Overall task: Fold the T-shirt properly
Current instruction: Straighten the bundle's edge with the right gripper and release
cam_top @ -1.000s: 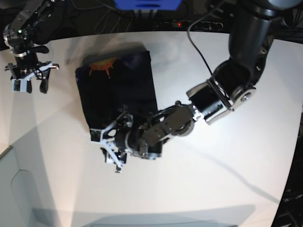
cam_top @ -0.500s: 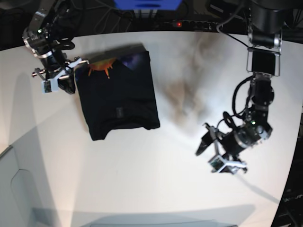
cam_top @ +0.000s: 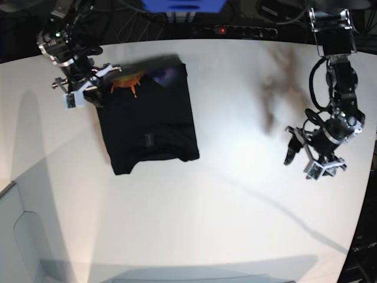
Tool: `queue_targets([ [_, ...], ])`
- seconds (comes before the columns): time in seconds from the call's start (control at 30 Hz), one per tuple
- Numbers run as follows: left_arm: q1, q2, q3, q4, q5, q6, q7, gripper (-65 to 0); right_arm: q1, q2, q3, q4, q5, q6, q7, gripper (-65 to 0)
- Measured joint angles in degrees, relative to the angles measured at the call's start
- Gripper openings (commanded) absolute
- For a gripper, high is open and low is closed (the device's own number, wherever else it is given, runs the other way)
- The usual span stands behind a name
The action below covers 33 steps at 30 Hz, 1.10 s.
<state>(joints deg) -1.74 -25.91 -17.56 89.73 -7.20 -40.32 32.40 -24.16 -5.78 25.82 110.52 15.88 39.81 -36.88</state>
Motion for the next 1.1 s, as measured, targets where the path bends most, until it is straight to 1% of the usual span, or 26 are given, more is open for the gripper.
queue_targets([
  [0.1, 1.7, 0.0, -1.6, 0.0, 0.2, 0.0, 0.0, -23.8, 0.2, 0.1, -0.2, -4.4, 0.0, 0.0, 0.8, -65.0],
  [0.13, 2.2, 0.0, -2.1, 0.0, 0.1, 0.0, 0.0, -23.8, 0.2, 0.3, -0.2, -5.8, 0.1, 0.0, 2.0, -65.0],
  [0.23, 3.5, 0.0, -3.5, 0.0, 0.1, 0.0, -0.1, -23.8, 0.1, 1.4, -0.3, -10.1, 0.8, 0.0, 7.8, -65.0],
  [0.3, 4.4, 0.0, -4.7, 0.0, 0.2, 0.0, 0.0, -23.8, 0.0, 2.1, -0.4, -12.3, 1.2, 0.0, 10.0, -65.0],
  [0.37, 5.1, 0.0, -5.5, 0.0, 0.1, 0.0, 0.0, -23.8, 0.0, 2.9, -0.5, -12.5, 1.1, 0.0, 10.2, -65.0],
  [0.43, 5.6, 0.0, -5.9, 0.0, 0.1, 0.0, 0.0, -23.8, -0.2, 2.9, -0.1, -11.1, 0.6, 0.0, 9.5, -65.0],
  [0.53, 6.2, 0.1, -5.9, 0.0, 0.0, 0.0, 0.0, -23.8, -0.5, 2.9, 0.2, -5.7, -0.7, 0.0, 8.2, -65.0],
  [0.63, 6.7, 0.1, -5.9, 0.0, -0.1, 0.0, 0.0, -23.8, -0.3, 2.9, -0.5, 0.7, 0.0, 0.0, 8.7, -65.0],
  [0.73, 6.8, 0.1, -5.9, 0.0, -0.1, 0.0, 0.0, -23.8, -1.4, 0.6, -2.8, 3.2, 0.7, 0.0, 9.3, -65.0],
  [0.8, 7.3, 0.1, -5.9, 0.0, -0.2, 0.0, -0.3, -23.8, -3.1, 0.1, -4.4, 2.8, 0.3, 0.0, 8.5, -65.0],
  [0.93, 8.1, 0.1, -5.9, 0.0, 0.2, 0.0, 0.2, -23.8, -4.3, 0.5, -9.1, -2.2, -0.1, 0.0, 9.1, -65.0],
  [1.03, 8.3, 0.1, -5.9, 0.0, 0.0, 0.0, -0.2, -23.8, -3.2, 0.6, -10.3, -7.5, -0.2, -0.1, 9.5, -65.0],
  [1.1, 8.6, 0.1, -5.9, 0.0, -0.3, 0.0, -0.5, -23.8, -3.3, 0.7, -10.6, -8.4, 0.0, 0.0, 10.0, -65.0],
])
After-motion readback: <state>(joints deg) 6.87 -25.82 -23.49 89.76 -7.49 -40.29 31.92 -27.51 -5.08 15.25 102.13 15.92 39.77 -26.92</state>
